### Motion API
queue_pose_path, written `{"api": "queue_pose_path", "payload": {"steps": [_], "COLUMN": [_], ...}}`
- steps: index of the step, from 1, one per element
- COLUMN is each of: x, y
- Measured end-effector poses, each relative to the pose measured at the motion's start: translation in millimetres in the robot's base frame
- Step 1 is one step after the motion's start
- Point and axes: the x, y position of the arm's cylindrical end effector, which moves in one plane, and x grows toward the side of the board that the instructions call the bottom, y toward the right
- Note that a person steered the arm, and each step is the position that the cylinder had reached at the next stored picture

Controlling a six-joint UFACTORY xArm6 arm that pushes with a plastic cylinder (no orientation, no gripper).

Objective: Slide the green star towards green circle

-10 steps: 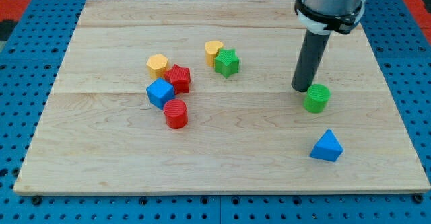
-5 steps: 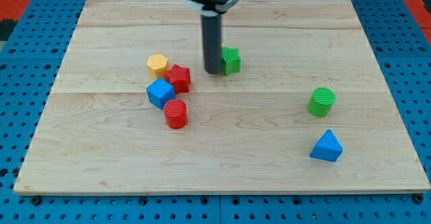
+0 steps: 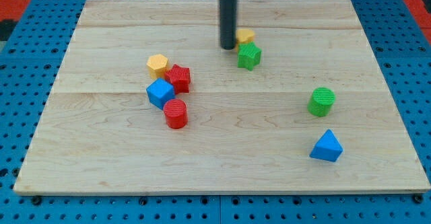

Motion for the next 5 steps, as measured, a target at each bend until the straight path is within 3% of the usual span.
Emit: {"api": "queue_pose_path", "payload": {"steps": [1,3,5], "x": [16.2,15.2,62.1], "y": [22.2,-61.5,48.6]}}
